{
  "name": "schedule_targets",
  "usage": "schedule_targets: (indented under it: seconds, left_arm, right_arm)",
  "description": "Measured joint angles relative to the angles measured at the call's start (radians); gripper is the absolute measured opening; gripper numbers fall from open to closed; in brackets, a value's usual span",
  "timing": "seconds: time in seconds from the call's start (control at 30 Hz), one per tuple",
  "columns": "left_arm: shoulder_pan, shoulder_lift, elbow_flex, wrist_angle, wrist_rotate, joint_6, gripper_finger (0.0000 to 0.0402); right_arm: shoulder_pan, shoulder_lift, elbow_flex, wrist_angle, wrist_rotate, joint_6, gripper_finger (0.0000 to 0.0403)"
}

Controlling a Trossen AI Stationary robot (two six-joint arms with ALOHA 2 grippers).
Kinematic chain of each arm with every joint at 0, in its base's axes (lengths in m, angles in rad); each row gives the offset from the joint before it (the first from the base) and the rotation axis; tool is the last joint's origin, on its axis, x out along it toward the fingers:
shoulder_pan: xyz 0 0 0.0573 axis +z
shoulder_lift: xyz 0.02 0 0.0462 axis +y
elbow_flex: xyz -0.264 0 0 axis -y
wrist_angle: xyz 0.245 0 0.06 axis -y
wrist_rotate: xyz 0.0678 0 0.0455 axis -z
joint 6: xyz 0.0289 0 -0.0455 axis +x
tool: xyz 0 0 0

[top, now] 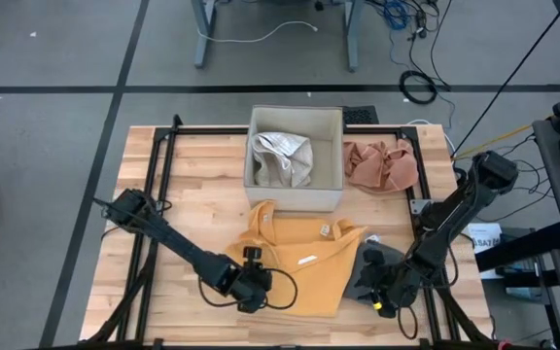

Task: Fold towel
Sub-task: Fold the yellow towel

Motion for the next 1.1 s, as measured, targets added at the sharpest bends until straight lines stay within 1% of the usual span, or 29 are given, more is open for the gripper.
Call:
schedule_targets:
  seconds: [0.27,0.37,0.53,0.63,0.83,0.9,1.1]
  left_arm:
    - [0.029,0.056,0.006,0.017,0.013,-0.01,0.0138]
    - [0.033,0.063,0.004,0.032,0.014,-0.008,0.0138]
    - [0.035,0.065,0.003,0.053,0.013,-0.003,0.0137]
    - [0.035,0.066,0.003,0.053,0.014,-0.003,0.0137]
    - [0.035,0.067,0.001,0.073,0.016,-0.001,0.0137]
    - [0.035,0.067,0.002,0.081,0.016,0.0,0.0137]
    - [0.033,0.068,0.001,0.079,0.02,0.0,0.0137]
  right_arm:
    - [-0.027,0.149,0.0,0.115,-0.001,-0.044,0.0164]
    - [-0.047,0.186,0.0,0.154,-0.003,-0.078,0.0164]
    - [-0.074,0.178,0.005,0.171,-0.005,-0.108,0.0164]
    - [-0.083,0.155,0.029,0.16,-0.028,-0.135,0.0164]
    - [-0.093,0.135,0.061,0.138,-0.014,-0.205,0.0164]
    - [-0.112,0.151,0.061,0.13,0.004,-0.209,0.0164]
    - [-0.178,0.211,0.06,0.087,0.005,-0.222,0.0164]
